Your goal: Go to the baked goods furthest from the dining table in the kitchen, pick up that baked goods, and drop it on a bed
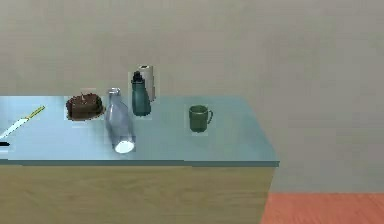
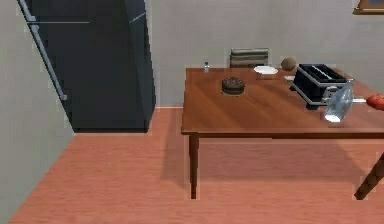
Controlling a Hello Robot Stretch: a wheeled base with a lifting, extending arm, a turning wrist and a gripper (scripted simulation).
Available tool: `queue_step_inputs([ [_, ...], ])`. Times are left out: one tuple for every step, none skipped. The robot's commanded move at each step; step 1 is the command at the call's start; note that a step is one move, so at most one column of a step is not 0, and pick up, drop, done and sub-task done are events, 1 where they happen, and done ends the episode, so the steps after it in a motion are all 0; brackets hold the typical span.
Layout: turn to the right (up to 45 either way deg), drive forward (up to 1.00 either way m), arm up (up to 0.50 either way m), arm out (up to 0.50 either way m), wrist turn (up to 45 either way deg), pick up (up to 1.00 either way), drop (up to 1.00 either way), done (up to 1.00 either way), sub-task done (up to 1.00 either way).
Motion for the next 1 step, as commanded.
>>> queue_step_inputs([
  [0.0, 0.25, 0.0, 0.0, 0.0, 0.0, 0.0, 0.0, 0.0],
])
